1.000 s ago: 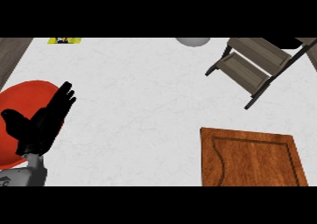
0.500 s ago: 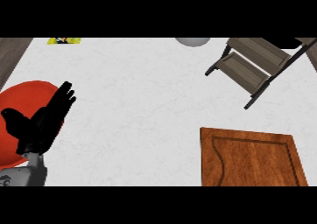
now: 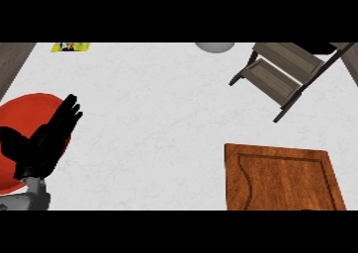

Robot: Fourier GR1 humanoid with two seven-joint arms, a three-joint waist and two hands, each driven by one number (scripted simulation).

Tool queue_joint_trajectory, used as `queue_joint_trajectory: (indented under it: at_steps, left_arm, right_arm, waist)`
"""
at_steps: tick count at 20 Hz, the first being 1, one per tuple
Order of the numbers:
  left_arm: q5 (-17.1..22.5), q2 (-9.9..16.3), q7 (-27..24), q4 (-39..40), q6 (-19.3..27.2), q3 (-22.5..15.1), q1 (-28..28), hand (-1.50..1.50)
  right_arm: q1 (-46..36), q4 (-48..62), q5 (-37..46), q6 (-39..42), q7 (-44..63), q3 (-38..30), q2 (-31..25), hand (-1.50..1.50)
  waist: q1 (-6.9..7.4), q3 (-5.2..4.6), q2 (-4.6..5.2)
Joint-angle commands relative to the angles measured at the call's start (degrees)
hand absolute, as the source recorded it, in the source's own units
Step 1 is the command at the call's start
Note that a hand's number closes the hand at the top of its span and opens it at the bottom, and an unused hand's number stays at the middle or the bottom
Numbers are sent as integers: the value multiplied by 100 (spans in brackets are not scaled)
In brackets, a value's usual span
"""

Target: Pick the eggplant from the cutting board and place it in the tiered basket

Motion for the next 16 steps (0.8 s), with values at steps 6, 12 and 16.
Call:
queue_joint_trajectory:
  at_steps: [6,12,16]
  left_arm:
    - [75,40,63,57,-83,129,-11,0]
    - [-37,-12,-355,182,-162,122,279,0]
    - [147,141,147,-493,-244,214,539,0]
  right_arm:
    - [465,-884,-303,353,677,-492,-1276,-150]
    - [1602,-1816,-1126,1441,579,-1166,-2147,-150]
    - [2262,-2251,-1552,1697,686,-1687,-2440,-150]
  waist:
    - [-100,-2,-24]
    - [-198,0,-42]
    - [-89,3,-36]
